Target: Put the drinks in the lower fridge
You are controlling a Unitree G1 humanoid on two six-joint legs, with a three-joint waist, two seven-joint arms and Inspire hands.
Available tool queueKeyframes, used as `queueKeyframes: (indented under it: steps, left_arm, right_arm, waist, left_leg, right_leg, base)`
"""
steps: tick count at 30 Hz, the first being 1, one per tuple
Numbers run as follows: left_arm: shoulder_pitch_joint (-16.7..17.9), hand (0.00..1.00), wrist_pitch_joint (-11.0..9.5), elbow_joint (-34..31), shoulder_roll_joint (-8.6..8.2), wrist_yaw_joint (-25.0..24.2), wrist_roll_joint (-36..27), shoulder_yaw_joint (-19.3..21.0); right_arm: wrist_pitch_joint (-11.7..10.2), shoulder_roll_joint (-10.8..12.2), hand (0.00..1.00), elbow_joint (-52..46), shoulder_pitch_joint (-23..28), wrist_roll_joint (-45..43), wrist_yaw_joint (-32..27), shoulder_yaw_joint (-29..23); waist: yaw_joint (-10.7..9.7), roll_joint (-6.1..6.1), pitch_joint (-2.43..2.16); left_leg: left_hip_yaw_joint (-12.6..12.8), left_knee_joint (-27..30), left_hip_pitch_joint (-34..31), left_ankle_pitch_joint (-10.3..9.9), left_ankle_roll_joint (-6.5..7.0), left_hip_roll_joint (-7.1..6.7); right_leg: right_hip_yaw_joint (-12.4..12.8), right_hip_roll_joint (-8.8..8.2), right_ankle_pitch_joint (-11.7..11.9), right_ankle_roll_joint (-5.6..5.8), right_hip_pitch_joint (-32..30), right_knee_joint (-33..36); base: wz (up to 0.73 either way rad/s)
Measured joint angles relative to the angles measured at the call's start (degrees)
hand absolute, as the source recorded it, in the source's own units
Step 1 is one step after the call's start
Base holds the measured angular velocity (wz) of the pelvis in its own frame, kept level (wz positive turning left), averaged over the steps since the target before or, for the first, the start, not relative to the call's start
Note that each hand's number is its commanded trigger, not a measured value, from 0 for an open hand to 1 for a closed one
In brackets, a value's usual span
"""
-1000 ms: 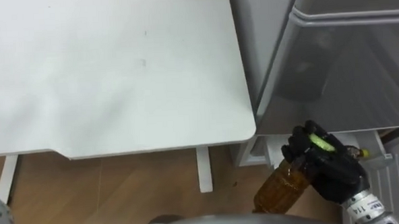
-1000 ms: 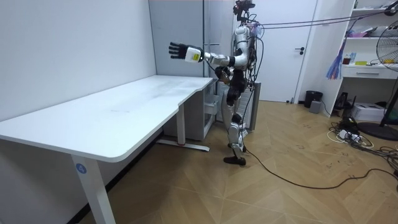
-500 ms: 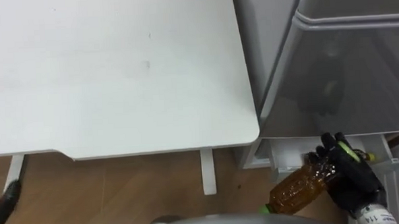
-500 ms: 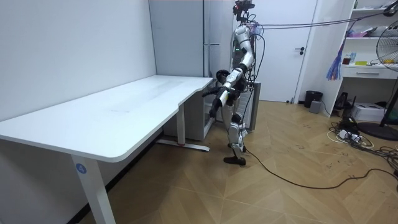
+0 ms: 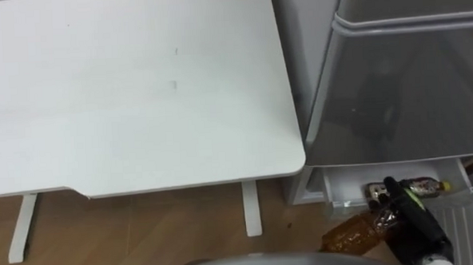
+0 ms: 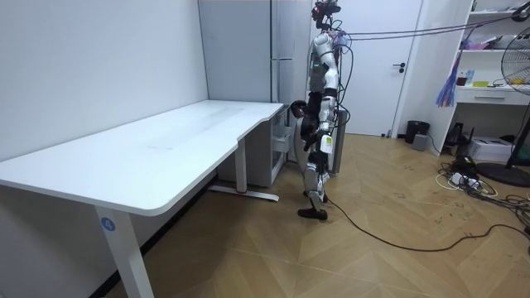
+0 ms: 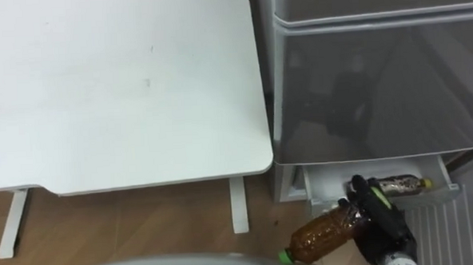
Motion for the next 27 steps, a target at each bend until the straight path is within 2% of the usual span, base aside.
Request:
queueKeyframes:
  steps: [2,6,8,11,14,17,18,19,24,27]
  left_arm:
    - [-0.43,0.00,1.18,1.90,-0.24,-2.34,6.64,-2.35]
    - [-1.60,0.00,1.99,2.73,-0.58,-2.94,13.92,-5.84]
    - [-2.89,0.00,2.47,2.52,-0.56,-2.71,18.57,-8.08]
    - [-5.30,0.00,2.89,2.41,-0.65,-2.77,21.24,-10.72]
    - [-6.62,0.00,2.86,2.15,-0.60,-2.74,22.19,-11.80]
    - [-7.50,0.00,2.82,1.20,-0.66,-2.76,24.40,-13.55]
    - [-7.74,0.00,2.86,1.08,-0.64,-2.74,24.99,-13.61]
    - [-8.58,0.00,2.95,0.96,-0.64,-2.77,25.25,-13.69]
    - [-9.80,0.00,2.97,-0.43,-0.62,-3.49,25.97,-14.10]
    - [-10.99,0.00,4.03,-0.53,-0.62,-3.99,26.06,-14.49]
  right_arm:
    - [-0.60,-0.01,1.00,1.96,-0.74,1.52,-0.17,0.18]
    - [-1.27,-0.05,1.00,4.12,-1.82,5.54,-1.30,1.82]
    - [-1.79,0.03,1.00,4.51,-2.08,7.63,-2.08,3.07]
    - [-2.09,0.28,1.00,6.08,-4.35,10.17,-3.45,3.75]
    - [-2.79,0.27,1.00,6.21,-5.48,10.45,-4.24,3.85]
    - [-3.24,0.26,1.00,8.20,-8.71,15.39,-5.42,3.90]
    - [-3.36,0.26,1.00,8.35,-9.35,16.22,-5.96,3.91]
    - [-3.65,0.18,1.00,8.40,-10.38,17.67,-6.95,3.57]
    - [-3.85,-0.11,1.00,10.91,-15.63,22.00,-9.95,0.34]
    - [-4.11,-0.36,1.00,15.16,-20.07,24.07,-11.50,-2.45]
  waist:
    - [-0.81,-0.22,0.03]
    - [-2.47,-0.93,0.23]
    - [-2.98,-1.30,0.62]
    - [-4.26,-1.75,0.87]
    - [-4.96,-1.81,0.83]
    - [-5.91,-1.74,0.81]
    - [-5.95,-1.41,0.94]
    - [-6.10,-1.54,0.78]
    - [-7.05,-0.28,0.92]
    - [-7.61,0.31,0.82]
  left_leg:
    - [0.00,0.05,0.00,0.01,-0.01,-0.03]
    - [-0.05,0.08,0.04,0.01,0.01,-0.13]
    - [0.03,0.11,0.00,0.01,0.00,-0.12]
    - [0.04,0.40,-0.92,0.01,0.01,-0.10]
    - [-0.14,0.41,-0.93,0.00,0.01,-0.15]
    - [-0.06,0.66,-1.32,0.00,0.01,-0.23]
    - [-0.06,0.82,-1.62,0.01,0.01,-0.30]
    - [-0.12,0.98,-2.13,0.02,0.01,-0.42]
    - [-0.22,1.20,-4.56,0.05,0.03,-0.41]
    - [-0.43,1.76,-6.78,0.07,0.06,-0.49]
  right_leg:
    - [-0.04,-0.06,-0.02,0.02,0.07,-0.03]
    - [-0.03,-0.20,-0.40,0.19,0.43,0.17]
    - [0.19,-0.14,-0.45,0.16,-0.01,0.12]
    - [0.27,-0.07,-0.42,0.10,-0.49,0.03]
    - [0.32,-0.03,-0.42,0.11,-0.52,-0.05]
    - [0.18,-0.04,-0.41,0.11,-0.98,-0.48]
    - [0.19,-0.03,-0.33,0.10,-1.31,-0.50]
    - [0.16,0.02,0.10,0.02,-1.74,-1.00]
    - [0.03,0.29,0.61,-0.07,-3.35,-0.57]
    - [0.13,0.18,0.62,-0.08,-5.68,0.22]
  base:
    - [0.03]
    - [0.02]
    - [-0.02]
    - [0.00]
    - [0.00]
    - [0.00]
    - [0.00]
    - [-0.04]
    - [0.00]
    - [0.00]
